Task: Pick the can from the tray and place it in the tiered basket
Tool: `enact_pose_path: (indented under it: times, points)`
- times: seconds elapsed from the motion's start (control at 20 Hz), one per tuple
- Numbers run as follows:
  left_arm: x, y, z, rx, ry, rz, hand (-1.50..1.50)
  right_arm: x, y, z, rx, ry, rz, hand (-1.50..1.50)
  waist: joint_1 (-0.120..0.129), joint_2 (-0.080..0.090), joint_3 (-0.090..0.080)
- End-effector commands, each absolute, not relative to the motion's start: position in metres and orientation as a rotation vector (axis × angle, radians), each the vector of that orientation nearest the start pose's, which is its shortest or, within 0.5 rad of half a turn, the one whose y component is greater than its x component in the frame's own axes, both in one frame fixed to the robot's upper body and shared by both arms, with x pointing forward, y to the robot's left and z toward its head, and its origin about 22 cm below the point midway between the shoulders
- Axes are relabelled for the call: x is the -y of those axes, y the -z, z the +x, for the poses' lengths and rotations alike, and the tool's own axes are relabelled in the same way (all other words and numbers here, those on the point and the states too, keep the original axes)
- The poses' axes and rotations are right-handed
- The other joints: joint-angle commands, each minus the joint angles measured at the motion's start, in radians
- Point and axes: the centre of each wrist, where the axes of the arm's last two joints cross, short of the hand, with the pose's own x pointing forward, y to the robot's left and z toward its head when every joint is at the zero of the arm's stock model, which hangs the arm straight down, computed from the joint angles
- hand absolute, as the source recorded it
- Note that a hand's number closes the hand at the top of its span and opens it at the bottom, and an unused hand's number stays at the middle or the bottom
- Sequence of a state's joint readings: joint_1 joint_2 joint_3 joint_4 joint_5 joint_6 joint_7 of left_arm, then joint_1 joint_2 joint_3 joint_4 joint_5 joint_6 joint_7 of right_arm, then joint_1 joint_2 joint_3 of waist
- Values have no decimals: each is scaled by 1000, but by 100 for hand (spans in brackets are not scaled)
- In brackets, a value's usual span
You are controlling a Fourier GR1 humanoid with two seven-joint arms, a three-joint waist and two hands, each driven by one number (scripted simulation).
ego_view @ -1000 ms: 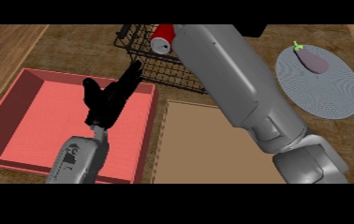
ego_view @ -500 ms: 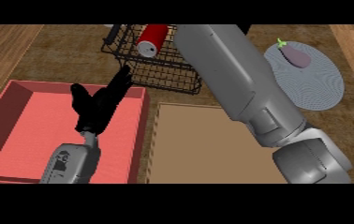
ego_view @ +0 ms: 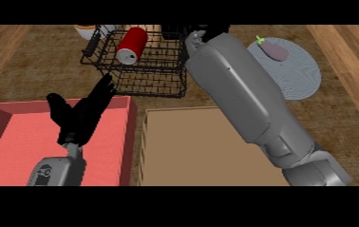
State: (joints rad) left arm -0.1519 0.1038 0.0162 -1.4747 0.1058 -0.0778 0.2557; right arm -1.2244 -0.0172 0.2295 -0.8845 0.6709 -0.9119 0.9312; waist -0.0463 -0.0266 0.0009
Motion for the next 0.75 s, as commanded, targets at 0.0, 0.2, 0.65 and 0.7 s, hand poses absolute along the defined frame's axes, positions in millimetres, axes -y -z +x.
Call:
enact_pose_path:
  times: [0.0, 0.2, 0.65, 0.7]
  points:
    - [-252, -12, 268, 1348, 68, -43, 0, 31, -216, 381, 1605, 41, -705, -150, -39, -15, 1]
    - [-248, -1, 259, 1342, 50, -53, 0, 56, -202, 353, 1596, 11, -667, -150, -58, -16, 1]
    - [-265, -21, 267, 1369, 32, -17, 0, 152, -218, 276, 1629, 0, -661, -150, -94, -15, 2]
    - [-265, -10, 255, 1335, 39, -28, 0, 160, -223, 264, 1635, -2, -674, -150, -84, -17, 1]
